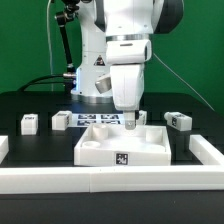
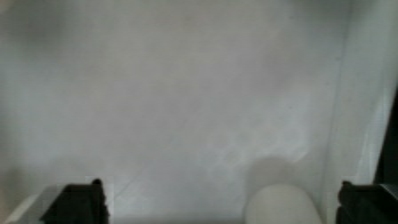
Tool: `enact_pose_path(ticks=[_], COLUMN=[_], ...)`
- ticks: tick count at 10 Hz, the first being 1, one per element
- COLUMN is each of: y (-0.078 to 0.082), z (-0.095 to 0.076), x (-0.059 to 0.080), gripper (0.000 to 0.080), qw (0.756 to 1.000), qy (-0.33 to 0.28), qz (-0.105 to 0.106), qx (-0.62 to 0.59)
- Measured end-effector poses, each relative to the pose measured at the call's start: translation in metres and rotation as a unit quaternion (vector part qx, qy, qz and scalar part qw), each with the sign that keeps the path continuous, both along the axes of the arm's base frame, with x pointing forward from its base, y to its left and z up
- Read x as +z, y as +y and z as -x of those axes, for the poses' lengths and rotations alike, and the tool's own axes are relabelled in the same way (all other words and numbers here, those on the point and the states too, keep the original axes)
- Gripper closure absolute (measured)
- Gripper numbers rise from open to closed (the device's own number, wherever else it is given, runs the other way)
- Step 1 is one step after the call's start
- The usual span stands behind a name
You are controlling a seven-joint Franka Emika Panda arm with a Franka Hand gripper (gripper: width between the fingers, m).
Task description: Assemble square table
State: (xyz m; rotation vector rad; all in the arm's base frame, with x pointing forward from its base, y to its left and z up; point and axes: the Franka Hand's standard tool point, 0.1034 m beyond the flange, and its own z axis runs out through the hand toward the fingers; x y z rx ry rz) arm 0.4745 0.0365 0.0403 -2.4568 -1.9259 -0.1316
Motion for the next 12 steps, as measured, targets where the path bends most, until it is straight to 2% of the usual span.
enact_pose_path(ticks=[3,6,8,11,12], y=[0.006,0.006,0.005,0.004,0.004], z=[0.025,0.036,0.037,0.037,0.037], x=[-0.018,-0.033,-0.036,-0.036,-0.036], gripper=[0.0150,0.0150,0.0150,0.0551,0.0551], qw=[1.000,0.999,0.999,0.999,0.999], qy=[0.015,0.032,0.035,0.035,0.035], qz=[-0.003,-0.005,-0.005,-0.005,-0.005], qx=[0.002,-0.002,-0.003,-0.003,-0.003])
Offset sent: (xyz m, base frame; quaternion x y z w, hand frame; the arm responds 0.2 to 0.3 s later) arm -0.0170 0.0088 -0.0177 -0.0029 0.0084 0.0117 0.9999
